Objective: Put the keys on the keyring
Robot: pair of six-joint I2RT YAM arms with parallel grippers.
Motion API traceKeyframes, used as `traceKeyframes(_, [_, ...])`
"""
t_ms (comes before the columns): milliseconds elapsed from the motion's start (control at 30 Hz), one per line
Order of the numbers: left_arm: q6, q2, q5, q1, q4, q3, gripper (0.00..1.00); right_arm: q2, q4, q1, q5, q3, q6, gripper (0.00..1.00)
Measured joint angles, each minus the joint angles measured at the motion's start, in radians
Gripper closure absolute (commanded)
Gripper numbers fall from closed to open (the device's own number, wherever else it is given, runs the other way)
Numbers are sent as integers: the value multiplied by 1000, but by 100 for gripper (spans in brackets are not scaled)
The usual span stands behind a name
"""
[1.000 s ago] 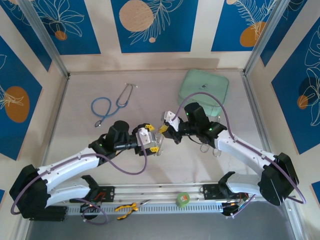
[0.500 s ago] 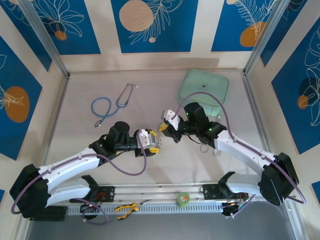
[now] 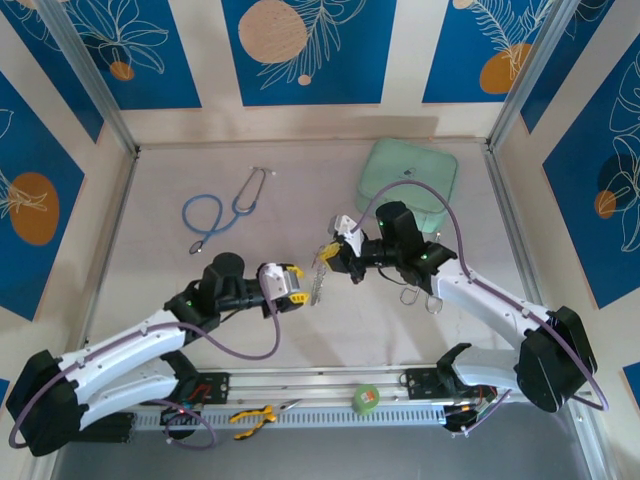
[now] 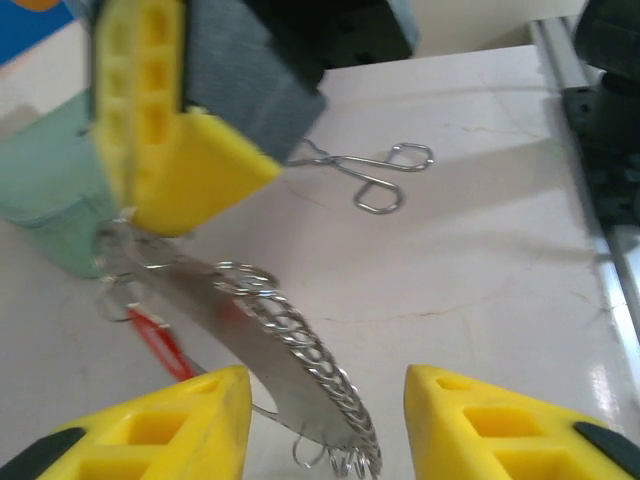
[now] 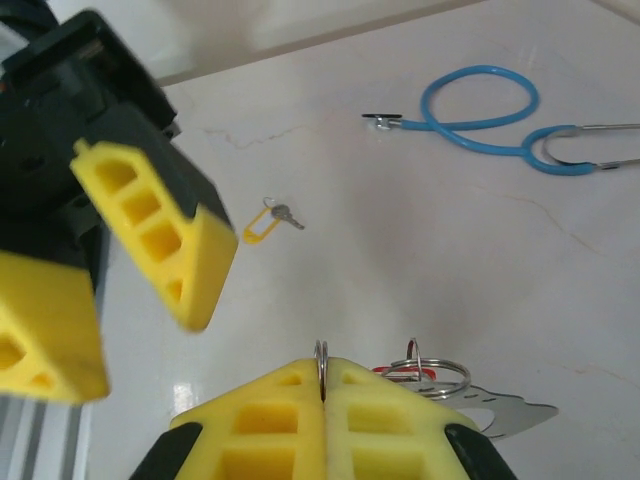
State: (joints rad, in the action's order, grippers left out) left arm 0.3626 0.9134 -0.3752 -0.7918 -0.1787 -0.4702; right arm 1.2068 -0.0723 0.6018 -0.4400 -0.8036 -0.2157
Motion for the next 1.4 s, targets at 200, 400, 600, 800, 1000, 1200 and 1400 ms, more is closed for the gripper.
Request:
traceKeyframes(200, [-87, -14, 46, 8, 14, 0, 59, 2, -8, -10, -112, 0, -40, 100])
traceKeyframes(400, [-149, -5, 4, 11, -4, 0, 58, 22, -52, -3, -152, -2, -110, 100])
traceKeyframes(600, [-156, 38, -42, 11, -8, -5, 66, 45, -97, 19, -164, -13, -168, 100])
traceKeyframes(800, [-156, 63, -60, 12, -10, -16, 69, 54, -121, 38, -171, -20, -204, 100])
traceKeyframes(1000, [-156, 80, -70, 12, -19, -17, 70, 66, -140, 54, -171, -41, -226, 100])
traceKeyframes(1200, [-158, 95, -70, 12, -24, -17, 73, 91, -147, 73, -171, -57, -230, 100])
traceKeyframes(1400, [-155, 96, -70, 12, -24, -17, 79, 95, -160, 79, -169, -62, -242, 100])
